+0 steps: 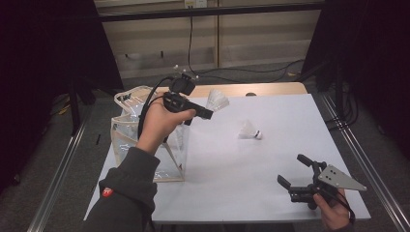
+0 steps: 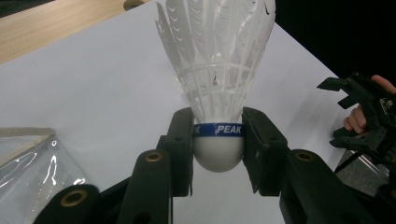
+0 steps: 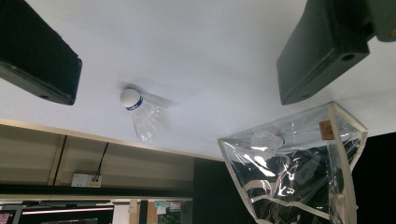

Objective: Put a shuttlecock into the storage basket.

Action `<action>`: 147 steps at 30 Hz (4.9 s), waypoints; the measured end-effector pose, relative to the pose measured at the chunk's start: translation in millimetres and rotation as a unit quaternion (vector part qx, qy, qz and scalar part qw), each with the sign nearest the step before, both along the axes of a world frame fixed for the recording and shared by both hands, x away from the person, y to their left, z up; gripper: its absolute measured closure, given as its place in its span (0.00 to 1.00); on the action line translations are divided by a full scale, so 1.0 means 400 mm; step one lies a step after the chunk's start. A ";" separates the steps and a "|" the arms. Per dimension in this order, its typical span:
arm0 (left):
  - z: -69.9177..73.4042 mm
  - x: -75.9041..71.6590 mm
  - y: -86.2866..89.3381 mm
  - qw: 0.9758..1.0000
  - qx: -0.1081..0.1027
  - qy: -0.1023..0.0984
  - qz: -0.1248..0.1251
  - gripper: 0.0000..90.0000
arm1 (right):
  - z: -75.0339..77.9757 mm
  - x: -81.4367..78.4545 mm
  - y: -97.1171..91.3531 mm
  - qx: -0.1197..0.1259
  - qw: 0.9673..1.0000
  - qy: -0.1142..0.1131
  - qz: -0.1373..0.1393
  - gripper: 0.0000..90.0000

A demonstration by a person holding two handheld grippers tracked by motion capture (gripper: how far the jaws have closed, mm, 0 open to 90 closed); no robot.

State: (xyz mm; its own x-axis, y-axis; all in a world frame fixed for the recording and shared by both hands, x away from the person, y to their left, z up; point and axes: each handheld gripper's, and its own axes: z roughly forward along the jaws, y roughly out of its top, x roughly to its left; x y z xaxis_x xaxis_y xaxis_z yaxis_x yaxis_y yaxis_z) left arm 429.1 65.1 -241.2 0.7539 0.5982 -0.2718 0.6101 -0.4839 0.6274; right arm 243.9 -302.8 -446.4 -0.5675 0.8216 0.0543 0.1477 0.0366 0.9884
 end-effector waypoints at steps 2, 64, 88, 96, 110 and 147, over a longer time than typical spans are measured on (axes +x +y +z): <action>0.002 0.001 0.003 1.000 -0.001 0.000 0.002 0.73 | 0.000 0.000 0.000 0.000 1.000 0.000 0.000 0.00; 0.052 0.037 0.120 0.997 0.006 -0.012 0.071 0.73 | 0.000 0.000 0.001 0.002 1.000 -0.002 0.000 0.00; 0.060 0.042 0.165 0.995 0.010 -0.016 0.098 0.73 | 0.000 -0.001 0.001 0.001 1.000 -0.003 0.000 0.00; 0.056 0.046 0.183 0.994 0.011 -0.016 0.110 0.73 | 0.000 -0.001 0.000 0.000 1.000 -0.002 0.000 0.00; 0.055 0.048 0.209 0.992 0.014 -0.019 0.125 0.73 | 0.001 -0.001 0.001 -0.001 1.000 -0.002 -0.001 0.00; 0.054 0.056 0.256 0.988 0.017 -0.022 0.153 0.73 | 0.001 -0.002 0.001 -0.001 1.000 -0.002 -0.001 0.00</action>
